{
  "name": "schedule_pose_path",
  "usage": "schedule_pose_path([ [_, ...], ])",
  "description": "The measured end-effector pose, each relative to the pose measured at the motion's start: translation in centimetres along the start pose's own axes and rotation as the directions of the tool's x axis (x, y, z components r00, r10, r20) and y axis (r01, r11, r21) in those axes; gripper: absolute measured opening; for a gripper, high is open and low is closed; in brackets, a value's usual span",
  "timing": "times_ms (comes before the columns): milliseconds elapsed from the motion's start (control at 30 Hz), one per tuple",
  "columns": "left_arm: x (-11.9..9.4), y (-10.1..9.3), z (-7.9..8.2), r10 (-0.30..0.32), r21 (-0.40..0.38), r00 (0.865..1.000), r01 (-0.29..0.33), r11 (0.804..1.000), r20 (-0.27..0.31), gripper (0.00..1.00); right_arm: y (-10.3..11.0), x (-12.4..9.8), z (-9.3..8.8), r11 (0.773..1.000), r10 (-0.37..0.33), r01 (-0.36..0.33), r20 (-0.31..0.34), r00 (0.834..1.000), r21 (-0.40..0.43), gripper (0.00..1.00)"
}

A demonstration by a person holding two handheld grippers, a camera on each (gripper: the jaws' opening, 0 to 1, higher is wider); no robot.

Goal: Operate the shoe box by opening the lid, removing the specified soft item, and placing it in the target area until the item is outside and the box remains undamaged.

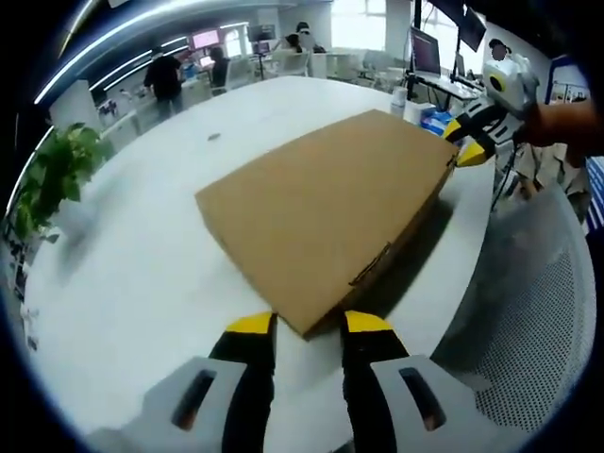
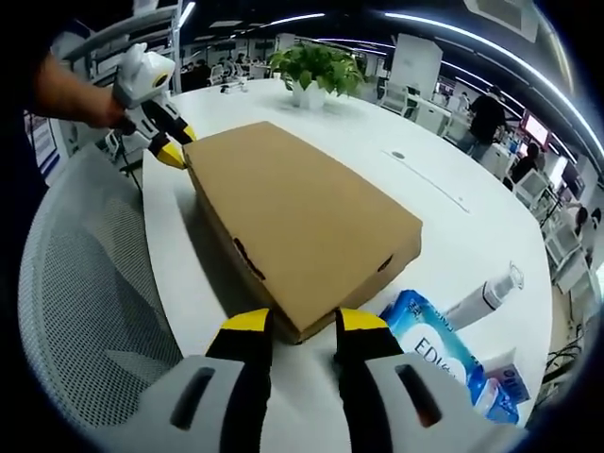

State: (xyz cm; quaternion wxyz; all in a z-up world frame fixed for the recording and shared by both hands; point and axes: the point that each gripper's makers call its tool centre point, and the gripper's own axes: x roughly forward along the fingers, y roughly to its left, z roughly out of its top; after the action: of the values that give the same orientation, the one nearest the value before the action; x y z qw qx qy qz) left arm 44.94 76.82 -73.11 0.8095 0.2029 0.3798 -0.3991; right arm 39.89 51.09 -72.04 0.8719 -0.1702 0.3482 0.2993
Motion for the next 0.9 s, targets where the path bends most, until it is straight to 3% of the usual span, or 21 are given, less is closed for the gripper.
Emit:
schedule_pose_path([
  [467,1.4,0.8,1.5,-0.001,0.029,1.000,0.001,1.000,-0.003,0.24,-1.6,0.3,0.0,1.000,-0.011,0.011,-0.002,1.000,0.003,0.23],
  [900,1.4,1.1,2.2,0.004,0.038,1.000,-0.004,0.999,0.002,0.26,-2.2,0.5,0.3,1.000,-0.011,0.011,0.002,1.000,0.014,0.24],
])
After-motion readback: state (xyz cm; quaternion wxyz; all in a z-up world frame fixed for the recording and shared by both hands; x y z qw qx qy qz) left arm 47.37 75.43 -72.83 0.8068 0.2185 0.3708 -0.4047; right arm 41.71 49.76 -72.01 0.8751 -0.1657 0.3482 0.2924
